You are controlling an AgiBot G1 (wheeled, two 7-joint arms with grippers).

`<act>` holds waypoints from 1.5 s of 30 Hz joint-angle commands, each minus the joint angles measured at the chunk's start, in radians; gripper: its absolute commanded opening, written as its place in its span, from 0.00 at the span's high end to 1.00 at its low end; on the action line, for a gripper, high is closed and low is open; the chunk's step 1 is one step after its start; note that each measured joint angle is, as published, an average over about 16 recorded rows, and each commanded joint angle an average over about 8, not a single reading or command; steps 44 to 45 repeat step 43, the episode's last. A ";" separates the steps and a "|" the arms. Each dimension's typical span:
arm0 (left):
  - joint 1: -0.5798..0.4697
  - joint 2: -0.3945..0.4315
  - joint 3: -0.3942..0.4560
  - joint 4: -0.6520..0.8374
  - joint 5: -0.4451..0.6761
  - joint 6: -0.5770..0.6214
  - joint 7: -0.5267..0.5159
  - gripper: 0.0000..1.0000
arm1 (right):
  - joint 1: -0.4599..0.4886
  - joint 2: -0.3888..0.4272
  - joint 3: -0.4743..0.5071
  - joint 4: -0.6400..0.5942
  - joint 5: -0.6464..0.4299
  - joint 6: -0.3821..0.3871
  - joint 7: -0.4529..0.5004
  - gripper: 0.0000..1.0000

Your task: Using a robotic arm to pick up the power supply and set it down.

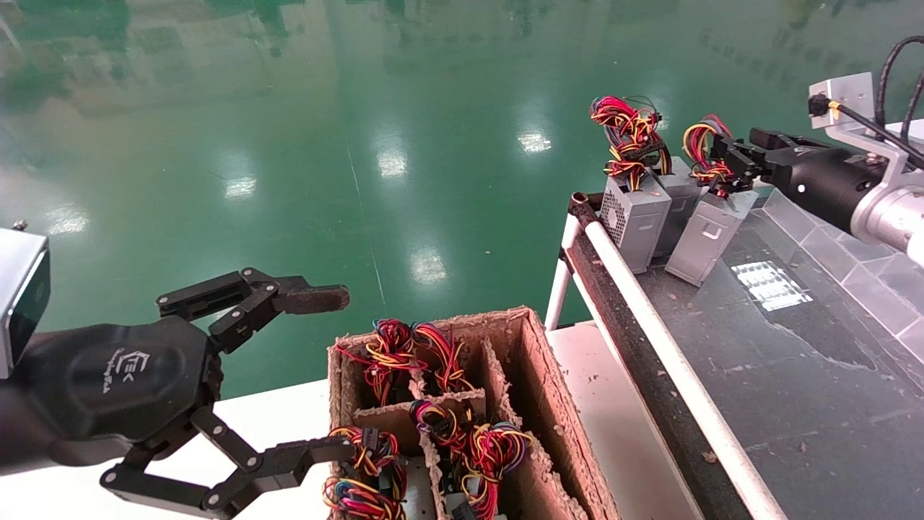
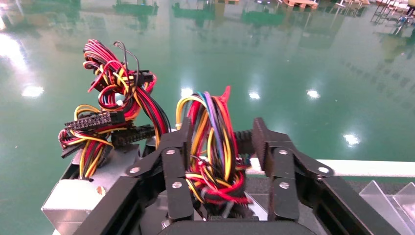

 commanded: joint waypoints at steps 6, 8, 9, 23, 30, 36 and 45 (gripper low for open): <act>0.000 0.000 0.000 0.000 0.000 0.000 0.000 0.00 | 0.034 0.039 0.003 -0.001 0.004 -0.030 0.060 0.00; 0.000 0.000 0.000 0.000 0.000 0.000 0.000 0.00 | 0.046 0.053 0.012 -0.001 0.016 -0.032 0.078 0.00; 0.000 0.000 0.000 0.000 0.000 0.000 0.000 0.00 | 0.050 0.059 0.016 0.002 0.023 -0.035 0.087 0.00; 0.000 0.000 0.000 0.000 0.000 0.000 0.000 0.00 | -0.070 0.143 0.054 0.247 0.075 -0.181 0.172 0.00; 0.000 0.000 0.000 0.000 0.000 0.000 0.000 0.00 | -0.153 0.186 0.071 0.400 0.099 -0.270 0.211 0.00; 0.000 0.000 0.000 0.000 0.000 0.000 0.000 0.00 | -0.224 0.223 0.087 0.531 0.120 -0.347 0.244 0.00; 0.000 0.000 0.000 0.000 0.000 0.000 0.000 0.00 | -0.288 0.257 0.101 0.651 0.139 -0.416 0.274 0.00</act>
